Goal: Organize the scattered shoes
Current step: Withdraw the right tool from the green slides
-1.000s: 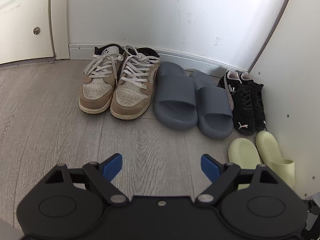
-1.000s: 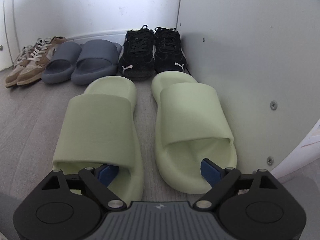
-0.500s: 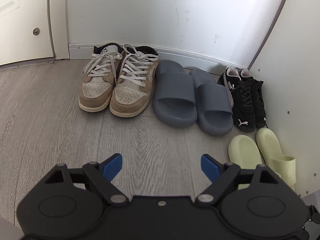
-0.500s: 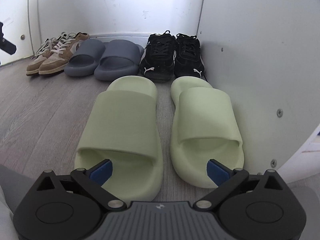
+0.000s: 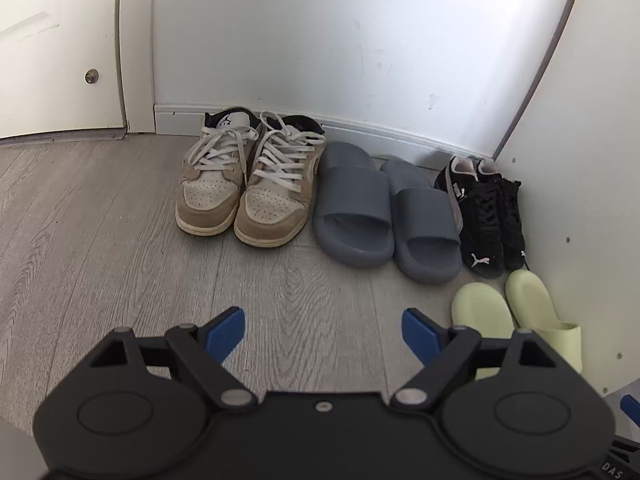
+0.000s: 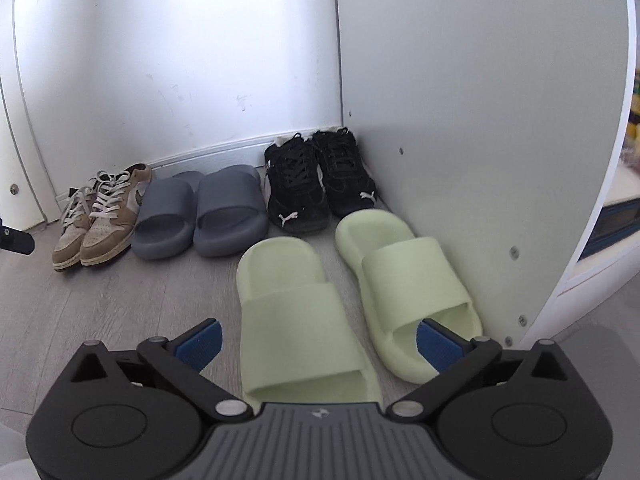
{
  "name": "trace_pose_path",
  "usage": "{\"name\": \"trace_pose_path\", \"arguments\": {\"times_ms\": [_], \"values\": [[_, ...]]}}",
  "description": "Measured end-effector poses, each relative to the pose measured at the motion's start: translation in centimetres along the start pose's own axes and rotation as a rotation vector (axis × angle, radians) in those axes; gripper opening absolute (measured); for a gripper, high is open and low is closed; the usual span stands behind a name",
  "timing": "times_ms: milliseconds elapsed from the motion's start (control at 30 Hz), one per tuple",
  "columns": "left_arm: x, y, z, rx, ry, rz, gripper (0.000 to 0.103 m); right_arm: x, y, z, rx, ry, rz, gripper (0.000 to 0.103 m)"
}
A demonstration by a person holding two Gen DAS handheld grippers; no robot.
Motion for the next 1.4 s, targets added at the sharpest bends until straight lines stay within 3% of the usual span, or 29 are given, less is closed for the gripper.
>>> {"name": "trace_pose_path", "arguments": {"times_ms": [133,267,367,500,667,967,1133,1400], "values": [[1.9,-1.3,-1.3,0.022,-0.013,0.036,0.086,2.4,-1.0,-2.5,0.099,0.064,0.072,0.103],[4.0,-2.8,-2.9,-0.039,-0.083,0.055,0.086,4.1,-1.4,-5.7,0.119,-0.016,0.099,0.103],[5.7,-3.1,-3.7,-0.084,-0.131,0.045,0.086,4.7,-1.6,-7.0,0.013,-0.106,0.054,0.103],[8.3,-2.4,-4.4,-0.050,-0.097,0.012,0.086,5.9,-1.9,-8.3,-0.163,-0.245,-0.028,0.103],[11.6,-1.0,-5.2,-0.043,-0.083,-0.023,0.086,8.9,-2.8,-10.2,-0.173,-0.183,-0.055,0.103],[18.1,0.6,-10.0,-0.017,-0.174,-0.003,0.086,16.2,-3.9,-16.9,-0.063,-0.242,0.004,0.103],[19.8,2.3,-9.2,-0.081,-0.165,-0.032,0.086,17.6,-4.0,-17.6,-0.075,-0.242,-0.030,0.103],[19.9,5.0,-6.0,-0.128,-0.121,-0.077,0.086,21.6,-3.1,-17.1,0.011,-0.170,0.007,0.103]]}}
Point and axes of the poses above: each gripper's, at about its wrist camera, not at the fingertips, and x roughly against the way its jaws point, z to its right, y to its underside, the point moved 10 cm from there along -x, roughly the way its jaws point, and after that the axes turned 11 degrees about -x, right-handed, at the moved point
